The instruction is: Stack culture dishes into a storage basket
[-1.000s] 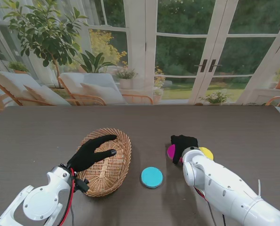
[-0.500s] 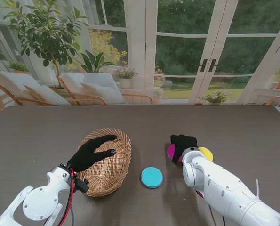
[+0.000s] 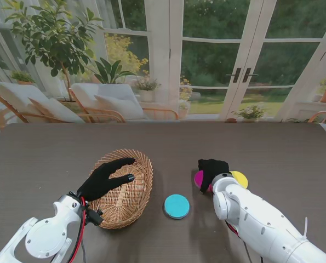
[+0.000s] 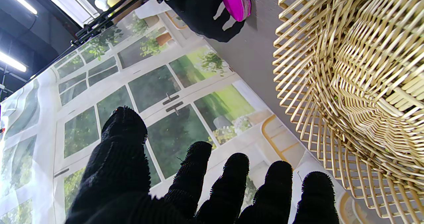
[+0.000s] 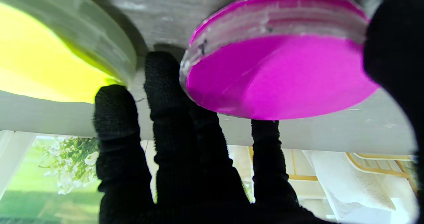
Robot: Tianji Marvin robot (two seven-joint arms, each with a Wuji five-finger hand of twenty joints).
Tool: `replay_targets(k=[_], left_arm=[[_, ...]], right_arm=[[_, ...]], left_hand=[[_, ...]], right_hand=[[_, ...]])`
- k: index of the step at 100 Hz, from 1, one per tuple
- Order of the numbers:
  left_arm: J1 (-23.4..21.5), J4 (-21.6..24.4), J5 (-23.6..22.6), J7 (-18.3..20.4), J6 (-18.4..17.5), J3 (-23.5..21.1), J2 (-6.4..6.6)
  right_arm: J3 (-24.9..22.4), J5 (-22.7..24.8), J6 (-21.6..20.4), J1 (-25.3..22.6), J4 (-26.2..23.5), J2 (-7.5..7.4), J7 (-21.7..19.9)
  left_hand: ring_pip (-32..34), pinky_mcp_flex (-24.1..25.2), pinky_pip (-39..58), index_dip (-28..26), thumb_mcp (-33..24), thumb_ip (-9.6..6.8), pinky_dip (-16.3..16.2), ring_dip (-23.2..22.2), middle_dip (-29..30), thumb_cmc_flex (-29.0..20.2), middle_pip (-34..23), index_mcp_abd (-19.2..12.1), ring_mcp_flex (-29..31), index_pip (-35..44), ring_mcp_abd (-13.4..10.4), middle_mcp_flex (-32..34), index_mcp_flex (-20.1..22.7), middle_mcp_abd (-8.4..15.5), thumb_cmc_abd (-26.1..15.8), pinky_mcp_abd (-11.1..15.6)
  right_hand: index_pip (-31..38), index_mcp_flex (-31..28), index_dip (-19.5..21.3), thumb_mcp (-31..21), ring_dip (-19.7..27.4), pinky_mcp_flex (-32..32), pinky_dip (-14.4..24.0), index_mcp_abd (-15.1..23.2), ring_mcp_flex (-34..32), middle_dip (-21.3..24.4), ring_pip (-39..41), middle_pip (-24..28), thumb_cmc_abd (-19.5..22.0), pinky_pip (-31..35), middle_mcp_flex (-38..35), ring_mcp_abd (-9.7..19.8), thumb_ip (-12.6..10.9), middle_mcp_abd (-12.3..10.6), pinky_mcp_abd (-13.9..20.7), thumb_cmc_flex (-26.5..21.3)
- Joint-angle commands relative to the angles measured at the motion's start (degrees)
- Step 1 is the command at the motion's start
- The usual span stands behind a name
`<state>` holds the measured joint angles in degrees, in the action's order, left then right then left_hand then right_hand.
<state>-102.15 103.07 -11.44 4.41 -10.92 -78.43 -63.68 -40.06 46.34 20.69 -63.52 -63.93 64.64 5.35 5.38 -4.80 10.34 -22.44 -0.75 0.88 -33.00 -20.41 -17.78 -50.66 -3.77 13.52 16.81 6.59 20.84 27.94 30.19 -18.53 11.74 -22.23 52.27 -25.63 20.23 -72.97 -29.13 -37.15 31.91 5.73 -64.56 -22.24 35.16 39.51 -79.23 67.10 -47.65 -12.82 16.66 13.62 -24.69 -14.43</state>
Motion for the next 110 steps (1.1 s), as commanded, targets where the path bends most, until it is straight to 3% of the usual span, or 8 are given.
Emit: replay_targets(k=[1,35,63,87,110], left_arm=[[-0.37,0.60,0.16,1.03,0.33,-0.14,-0.11],[-0.87,1.00,-0.26,0.71,0.29,-0.49,-0.14],[-1.31,1.32,-0.49,0.26,0.09,-0.73,-0.21],[-1.76,1.62,-0.54,-0.06,0.01,-1.00,-0.28],[-2.29,2.06,-0.55,-0.36,0.14,-1.29,-0.34]], right_arm=[[-0.25,0.75,-0.22,-1.31,-1.91,-0.36,-1.38],[-6.98,4.57,-2.25,-7.92,-13.70,-2.06,-5.84],[-11.44,7.04,-7.18,-15.51,-22.86,-3.11,-8.13],[-9.85,7.32,-8.21,-18.06,-25.93,-3.21,-7.99],[-5.32,6.62,-5.91,-17.09,-25.50,-2.72,-6.44]], left_hand=[[-0.04,-0.08,0.44,-0.22,1.13,-0.81,-0.87,-0.07,-0.60,1.50,-0.18,-0.10,1.48,0.20,-0.63,1.01,0.13,-0.15,-2.56,0.49],[-0.04,-0.05,0.42,-0.24,1.12,-0.82,-0.89,-0.07,-0.60,1.46,-0.21,-0.04,1.50,0.26,-0.52,1.06,0.27,-0.11,-2.58,0.45],[-0.03,-0.01,0.40,-0.24,1.14,-0.81,-0.90,-0.08,-0.59,1.51,-0.18,-0.04,1.53,0.24,-0.45,1.00,0.24,-0.19,-2.63,0.47],[-0.04,-0.02,0.39,-0.24,1.13,-0.81,-0.89,-0.07,-0.59,1.51,-0.19,-0.07,1.53,0.22,-0.51,1.03,0.20,-0.05,-2.62,0.47],[-0.04,-0.01,0.38,-0.27,1.14,-0.81,-0.90,-0.07,-0.58,1.50,-0.17,-0.10,1.52,0.31,-0.47,0.99,0.42,-0.15,-2.65,0.47]], right_hand=[[6.95,-3.91,4.12,-10.84,-2.22,-13.33,-0.41,2.30,-5.23,-1.49,1.94,2.45,3.74,0.65,-2.86,5.91,-5.92,-4.51,1.08,-9.20],[6.22,-3.54,3.97,-10.15,-2.77,-12.84,-0.30,1.95,-4.90,-1.67,1.70,2.21,4.76,0.32,-2.05,5.24,-6.12,-4.04,0.47,-9.35],[5.53,-3.01,3.83,-9.34,-2.96,-12.31,-0.12,1.83,-4.22,-1.73,1.50,1.88,5.81,0.01,-1.02,4.87,-6.24,-3.79,0.20,-9.00],[5.03,-2.47,3.79,-8.73,-3.00,-11.92,0.03,1.87,-3.59,-1.67,1.35,1.67,6.68,-0.24,-0.11,4.68,-6.30,-3.52,0.17,-8.49],[4.80,-1.96,3.88,-8.20,-2.84,-11.36,0.15,1.77,-2.79,-1.49,1.09,1.49,7.28,-0.56,0.71,4.45,-6.26,-3.32,0.25,-7.73]])
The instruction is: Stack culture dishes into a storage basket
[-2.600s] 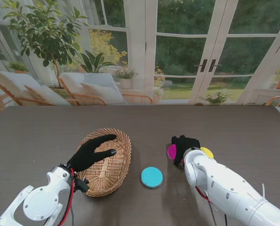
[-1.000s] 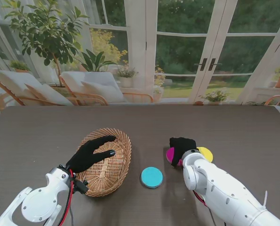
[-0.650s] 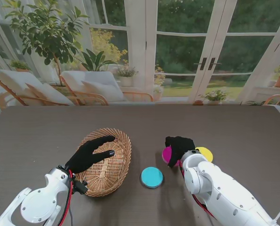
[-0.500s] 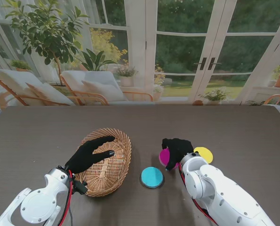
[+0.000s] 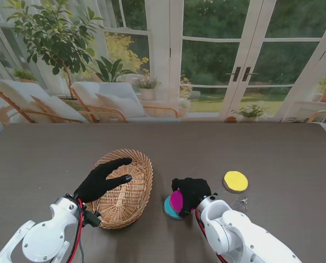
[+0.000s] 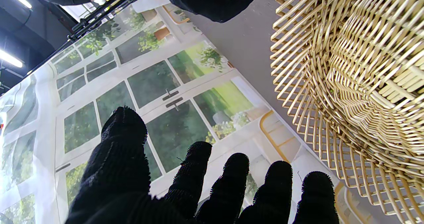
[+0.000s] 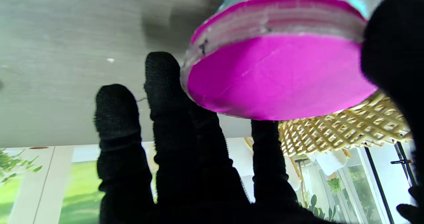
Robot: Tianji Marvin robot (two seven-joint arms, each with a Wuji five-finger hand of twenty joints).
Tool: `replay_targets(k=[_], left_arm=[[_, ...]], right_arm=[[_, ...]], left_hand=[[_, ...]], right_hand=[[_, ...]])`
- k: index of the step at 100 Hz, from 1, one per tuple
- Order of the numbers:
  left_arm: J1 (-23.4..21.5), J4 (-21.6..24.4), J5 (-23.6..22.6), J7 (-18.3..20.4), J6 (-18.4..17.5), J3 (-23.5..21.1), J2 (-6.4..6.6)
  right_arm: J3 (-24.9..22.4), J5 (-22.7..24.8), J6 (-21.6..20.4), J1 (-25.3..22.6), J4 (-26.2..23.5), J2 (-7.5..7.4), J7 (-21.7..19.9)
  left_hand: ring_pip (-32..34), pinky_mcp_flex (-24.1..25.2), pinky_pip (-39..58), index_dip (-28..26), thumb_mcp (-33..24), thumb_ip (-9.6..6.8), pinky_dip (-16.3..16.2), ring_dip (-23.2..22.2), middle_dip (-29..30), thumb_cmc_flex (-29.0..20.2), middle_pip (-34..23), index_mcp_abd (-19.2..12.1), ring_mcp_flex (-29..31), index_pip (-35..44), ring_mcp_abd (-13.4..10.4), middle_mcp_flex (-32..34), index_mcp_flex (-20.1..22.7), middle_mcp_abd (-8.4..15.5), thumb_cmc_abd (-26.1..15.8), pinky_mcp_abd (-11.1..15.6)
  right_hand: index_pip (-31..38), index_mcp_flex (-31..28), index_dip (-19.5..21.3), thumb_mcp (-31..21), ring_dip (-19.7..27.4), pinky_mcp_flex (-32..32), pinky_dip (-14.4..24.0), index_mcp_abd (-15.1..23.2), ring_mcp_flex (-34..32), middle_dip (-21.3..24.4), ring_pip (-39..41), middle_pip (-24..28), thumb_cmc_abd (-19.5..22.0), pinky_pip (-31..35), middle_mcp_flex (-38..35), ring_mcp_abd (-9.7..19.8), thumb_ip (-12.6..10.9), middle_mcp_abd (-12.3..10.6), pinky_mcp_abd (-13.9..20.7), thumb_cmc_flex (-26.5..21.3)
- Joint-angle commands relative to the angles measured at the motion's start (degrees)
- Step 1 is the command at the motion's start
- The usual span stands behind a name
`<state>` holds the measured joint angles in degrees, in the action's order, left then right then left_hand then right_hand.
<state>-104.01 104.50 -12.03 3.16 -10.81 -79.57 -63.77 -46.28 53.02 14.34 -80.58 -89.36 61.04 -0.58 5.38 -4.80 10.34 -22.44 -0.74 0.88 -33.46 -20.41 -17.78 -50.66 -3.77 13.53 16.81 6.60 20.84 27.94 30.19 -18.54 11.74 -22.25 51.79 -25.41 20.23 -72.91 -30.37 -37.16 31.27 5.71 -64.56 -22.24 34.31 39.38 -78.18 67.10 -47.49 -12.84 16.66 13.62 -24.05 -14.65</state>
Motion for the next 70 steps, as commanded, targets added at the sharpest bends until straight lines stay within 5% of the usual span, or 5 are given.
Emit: replay_targets(k=[1,19,70], left_arm=[[-0.45,0.65,0.04,0.88,0.04,-0.16,-0.26],[-0.97,1.10,0.01,0.66,0.25,-0.42,-0.31],[-1.29,1.41,0.21,0.83,0.44,-0.66,-0.29]], right_arm=[[1.08,-0.11,0.59,0.05,-0.03,0.90,-0.43],[-1.06,2.01,1.11,-2.35,-4.15,0.25,-3.06],[-0.27,4.08,2.29,-2.34,-4.76,0.03,-3.64]], left_hand=[[-0.03,0.01,0.37,-0.27,1.13,-0.81,-0.43,-0.07,-0.59,1.49,-0.19,-0.09,1.52,0.31,-0.46,1.04,0.42,-0.13,-2.64,0.48],[-0.03,0.02,0.36,-0.25,1.12,-0.81,-0.43,-0.07,-0.58,1.51,-0.18,0.02,1.52,0.24,-0.47,1.02,0.30,-0.07,-2.73,0.51],[-0.06,0.08,0.35,-0.27,1.16,-0.80,-0.44,-0.06,-0.58,1.49,-0.21,0.05,1.51,0.29,-0.50,1.11,0.48,-0.11,-2.79,0.52]], right_hand=[[5.28,-2.17,3.88,-8.27,-1.59,-11.33,0.80,1.77,-2.76,-1.48,1.93,1.63,6.24,-0.58,0.56,4.46,-6.27,-3.24,-0.40,-7.49],[5.20,-1.76,3.94,-8.10,-1.46,-11.03,0.88,1.59,-2.34,-1.40,1.86,1.68,6.49,-0.77,1.35,4.24,-6.23,-2.98,-0.48,-7.03],[4.92,-0.88,3.90,-7.67,-0.93,-10.08,1.08,1.39,-0.82,-1.08,1.99,1.88,6.70,-1.36,2.91,3.51,-6.10,-2.75,-0.77,-6.43]])
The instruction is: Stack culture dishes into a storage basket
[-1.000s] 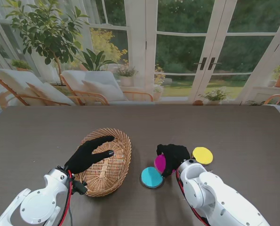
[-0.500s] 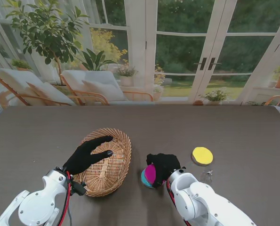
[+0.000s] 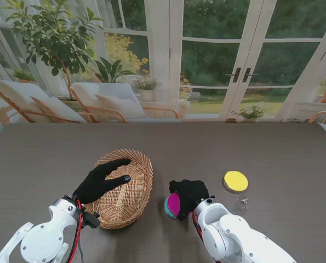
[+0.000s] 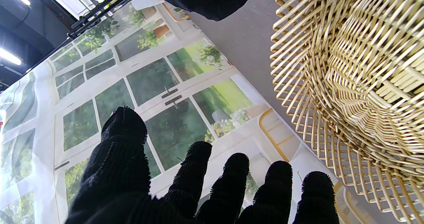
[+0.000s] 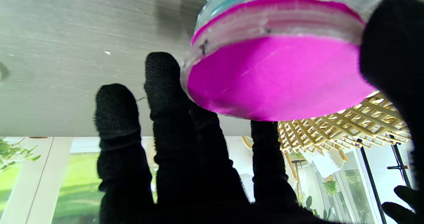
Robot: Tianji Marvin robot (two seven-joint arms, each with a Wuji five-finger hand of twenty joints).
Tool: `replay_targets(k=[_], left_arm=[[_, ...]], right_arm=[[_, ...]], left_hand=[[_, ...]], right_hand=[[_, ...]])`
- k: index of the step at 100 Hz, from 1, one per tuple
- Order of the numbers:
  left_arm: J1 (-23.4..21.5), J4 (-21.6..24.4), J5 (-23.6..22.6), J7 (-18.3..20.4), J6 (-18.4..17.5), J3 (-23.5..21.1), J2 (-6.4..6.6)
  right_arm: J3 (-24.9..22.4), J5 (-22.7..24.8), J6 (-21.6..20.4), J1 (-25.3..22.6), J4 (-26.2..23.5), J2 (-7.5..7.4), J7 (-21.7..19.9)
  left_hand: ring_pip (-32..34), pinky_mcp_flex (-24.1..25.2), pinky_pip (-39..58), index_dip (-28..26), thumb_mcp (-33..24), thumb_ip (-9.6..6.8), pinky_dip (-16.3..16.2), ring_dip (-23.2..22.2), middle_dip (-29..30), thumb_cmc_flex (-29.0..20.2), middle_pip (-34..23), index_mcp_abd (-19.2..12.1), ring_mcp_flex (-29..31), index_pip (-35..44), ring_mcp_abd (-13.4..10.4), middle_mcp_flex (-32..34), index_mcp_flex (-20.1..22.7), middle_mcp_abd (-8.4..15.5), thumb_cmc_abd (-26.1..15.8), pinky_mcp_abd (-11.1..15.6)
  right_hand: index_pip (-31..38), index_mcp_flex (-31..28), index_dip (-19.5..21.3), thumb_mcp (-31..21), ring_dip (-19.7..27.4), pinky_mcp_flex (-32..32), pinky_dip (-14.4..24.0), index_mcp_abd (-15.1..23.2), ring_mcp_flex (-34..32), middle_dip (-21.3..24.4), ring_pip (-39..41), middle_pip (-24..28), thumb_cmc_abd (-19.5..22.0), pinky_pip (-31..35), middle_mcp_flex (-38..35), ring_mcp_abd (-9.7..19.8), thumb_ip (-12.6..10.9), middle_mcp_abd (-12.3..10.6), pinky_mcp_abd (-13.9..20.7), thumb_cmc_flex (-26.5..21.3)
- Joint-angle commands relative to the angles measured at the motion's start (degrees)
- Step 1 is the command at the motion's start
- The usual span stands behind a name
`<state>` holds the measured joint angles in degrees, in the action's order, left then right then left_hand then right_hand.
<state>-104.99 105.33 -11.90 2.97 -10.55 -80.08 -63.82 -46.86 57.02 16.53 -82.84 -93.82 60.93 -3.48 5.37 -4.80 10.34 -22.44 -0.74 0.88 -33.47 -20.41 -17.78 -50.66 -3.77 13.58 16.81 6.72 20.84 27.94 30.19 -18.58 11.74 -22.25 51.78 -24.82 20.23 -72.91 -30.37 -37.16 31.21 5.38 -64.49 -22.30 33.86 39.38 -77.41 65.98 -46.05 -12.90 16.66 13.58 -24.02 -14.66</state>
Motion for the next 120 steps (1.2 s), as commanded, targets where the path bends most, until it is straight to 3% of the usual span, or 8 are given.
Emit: replay_targets(k=[1,64,120], left_arm=[[-0.33,0.58,0.08,1.01,0.18,-0.15,-0.24],[-0.87,1.16,-0.36,0.83,1.02,-0.52,-0.27],[-0.76,1.05,-0.30,1.31,1.09,-0.56,-0.18]], right_arm=[[0.34,0.07,0.12,-0.05,-0.29,0.14,-0.74],[6.00,-0.50,3.21,4.85,4.13,0.66,0.37],[7.23,-0.24,3.84,5.29,4.63,0.57,0.07]], left_hand=[[-0.05,0.08,0.35,-0.26,1.15,-0.81,-0.43,-0.07,-0.58,1.49,-0.20,0.02,1.52,0.15,-0.51,1.09,0.45,-0.09,-2.83,0.52],[-0.07,0.11,0.34,-0.29,1.14,-0.81,-0.44,-0.08,-0.57,1.42,-0.18,0.13,1.50,0.23,-0.48,1.04,0.70,-0.13,-2.83,0.56],[-0.09,0.14,0.33,-0.33,1.15,-0.81,-0.45,-0.07,-0.59,1.41,-0.21,0.11,1.48,0.31,-0.46,1.11,0.95,-0.20,-2.88,0.63]], right_hand=[[4.95,-1.49,3.90,-7.67,-0.92,-9.97,1.14,1.71,-0.87,-1.01,2.43,1.88,5.93,-0.29,1.50,3.56,-6.10,-2.70,-0.81,-6.40],[4.77,0.25,3.80,-6.15,-0.18,-6.64,0.94,1.29,3.02,-0.77,2.34,2.18,8.54,-1.93,5.15,2.37,-6.36,-2.30,-1.68,-5.42],[3.50,3.21,3.16,-4.73,0.39,-2.99,0.74,0.26,7.15,-0.44,2.48,1.90,9.62,-3.08,9.12,0.74,-5.96,-1.81,-2.35,-3.16]])
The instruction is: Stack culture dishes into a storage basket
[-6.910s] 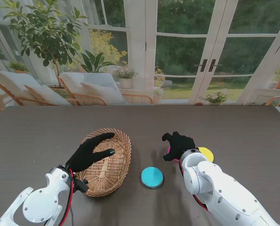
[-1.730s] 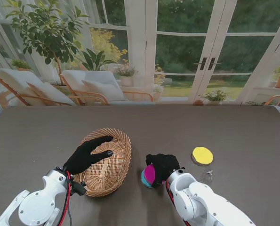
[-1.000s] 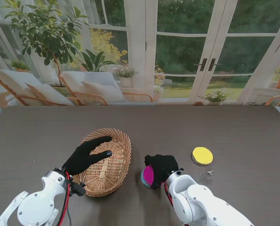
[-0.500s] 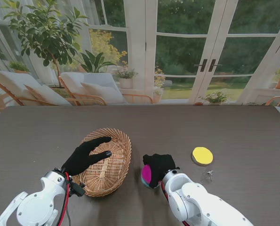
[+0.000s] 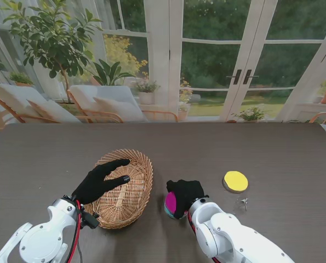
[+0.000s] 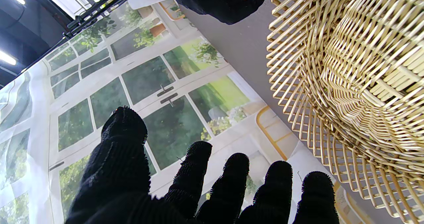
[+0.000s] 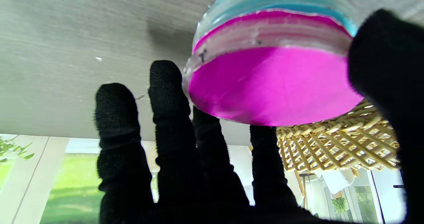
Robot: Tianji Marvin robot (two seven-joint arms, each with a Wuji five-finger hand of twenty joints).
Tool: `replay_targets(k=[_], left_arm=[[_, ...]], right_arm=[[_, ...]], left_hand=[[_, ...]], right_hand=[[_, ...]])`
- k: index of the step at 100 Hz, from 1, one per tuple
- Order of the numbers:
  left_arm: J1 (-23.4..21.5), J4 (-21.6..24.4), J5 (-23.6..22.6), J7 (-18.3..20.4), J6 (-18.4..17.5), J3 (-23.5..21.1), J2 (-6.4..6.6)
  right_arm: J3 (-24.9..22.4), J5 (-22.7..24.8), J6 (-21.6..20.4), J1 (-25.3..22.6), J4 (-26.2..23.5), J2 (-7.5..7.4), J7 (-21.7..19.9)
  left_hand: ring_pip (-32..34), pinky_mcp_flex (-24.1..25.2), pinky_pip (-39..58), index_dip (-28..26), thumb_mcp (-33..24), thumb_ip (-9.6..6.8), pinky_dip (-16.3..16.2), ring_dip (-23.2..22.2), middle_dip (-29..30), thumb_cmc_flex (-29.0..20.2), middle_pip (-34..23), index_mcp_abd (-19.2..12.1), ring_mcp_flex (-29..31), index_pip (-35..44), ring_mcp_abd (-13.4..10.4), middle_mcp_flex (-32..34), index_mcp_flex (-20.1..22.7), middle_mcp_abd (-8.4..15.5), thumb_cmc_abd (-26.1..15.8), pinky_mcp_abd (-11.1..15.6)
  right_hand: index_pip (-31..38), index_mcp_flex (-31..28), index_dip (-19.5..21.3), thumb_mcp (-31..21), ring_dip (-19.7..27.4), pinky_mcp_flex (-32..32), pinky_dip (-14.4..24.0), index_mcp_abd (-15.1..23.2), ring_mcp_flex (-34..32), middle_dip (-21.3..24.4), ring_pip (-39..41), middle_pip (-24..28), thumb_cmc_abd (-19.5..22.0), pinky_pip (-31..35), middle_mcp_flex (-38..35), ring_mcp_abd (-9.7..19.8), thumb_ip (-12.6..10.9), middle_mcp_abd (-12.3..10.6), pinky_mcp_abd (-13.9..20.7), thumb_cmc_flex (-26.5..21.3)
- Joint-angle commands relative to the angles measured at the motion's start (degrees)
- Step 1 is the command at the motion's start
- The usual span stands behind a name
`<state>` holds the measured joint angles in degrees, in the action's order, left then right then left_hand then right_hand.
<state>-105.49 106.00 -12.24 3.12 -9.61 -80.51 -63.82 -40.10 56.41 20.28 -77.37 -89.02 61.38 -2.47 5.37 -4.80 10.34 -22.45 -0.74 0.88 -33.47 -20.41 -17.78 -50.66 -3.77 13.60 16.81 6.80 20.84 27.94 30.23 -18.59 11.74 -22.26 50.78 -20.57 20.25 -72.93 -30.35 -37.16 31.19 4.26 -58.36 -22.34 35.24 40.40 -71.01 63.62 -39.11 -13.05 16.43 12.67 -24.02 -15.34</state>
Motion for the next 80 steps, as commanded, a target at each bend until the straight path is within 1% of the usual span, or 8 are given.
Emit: replay_targets(k=[1,28,48,80], left_arm=[[-0.27,0.39,0.04,1.15,0.14,-0.14,-0.18],[-0.42,0.46,0.07,1.18,0.14,-0.26,-0.17],[-0.48,0.55,0.21,1.43,0.31,-0.29,-0.13],[-0.45,0.54,0.39,1.75,0.39,-0.31,-0.08]], right_arm=[[0.52,0.39,0.11,-0.14,-0.14,0.13,-0.94],[1.35,0.70,0.48,0.42,0.31,0.02,-1.42],[1.50,0.99,0.56,0.47,0.48,-0.03,-1.46],[1.68,1.27,0.13,0.70,0.77,-0.23,-2.08]], left_hand=[[-0.09,0.14,0.33,-0.32,1.16,-0.80,-0.44,-0.07,-0.58,1.45,-0.19,0.11,1.47,0.23,-0.46,1.06,0.91,-0.15,-2.90,0.62],[-0.08,0.17,0.32,-0.36,1.16,-0.81,-0.45,-0.08,-0.60,1.45,-0.24,0.20,1.50,0.31,-0.38,1.20,1.15,-0.17,-2.92,0.54],[-0.05,0.18,0.31,-0.40,1.15,-0.81,-0.45,-0.10,-0.61,1.43,-0.24,0.28,1.60,0.42,-0.40,1.36,1.49,-0.45,-2.91,0.54],[0.01,0.08,0.34,-0.48,1.11,-0.82,-0.44,-0.13,-0.67,1.32,-0.34,0.46,1.80,0.58,-0.28,1.75,1.98,-0.57,-2.91,0.53]], right_hand=[[4.44,-0.91,3.11,-4.62,0.37,-2.93,0.75,1.38,1.13,-0.41,1.11,0.92,3.26,-0.74,2.22,0.88,-5.71,-0.90,-2.36,-2.35],[3.06,3.10,2.16,-3.58,0.44,-0.42,1.13,-0.29,4.71,-0.37,1.85,1.14,4.53,-0.95,6.62,-0.21,-5.58,-0.54,-2.36,-1.24],[2.37,5.51,1.50,-3.10,0.63,1.43,1.43,-1.07,6.99,-0.37,2.24,1.48,5.38,-1.07,9.15,-0.74,-5.66,-0.81,-2.08,-1.08],[1.42,8.13,0.61,-2.23,1.33,4.82,1.69,-1.01,11.07,-0.29,1.55,1.51,6.33,-1.79,13.64,-1.58,-5.46,-1.35,-2.20,0.25]])
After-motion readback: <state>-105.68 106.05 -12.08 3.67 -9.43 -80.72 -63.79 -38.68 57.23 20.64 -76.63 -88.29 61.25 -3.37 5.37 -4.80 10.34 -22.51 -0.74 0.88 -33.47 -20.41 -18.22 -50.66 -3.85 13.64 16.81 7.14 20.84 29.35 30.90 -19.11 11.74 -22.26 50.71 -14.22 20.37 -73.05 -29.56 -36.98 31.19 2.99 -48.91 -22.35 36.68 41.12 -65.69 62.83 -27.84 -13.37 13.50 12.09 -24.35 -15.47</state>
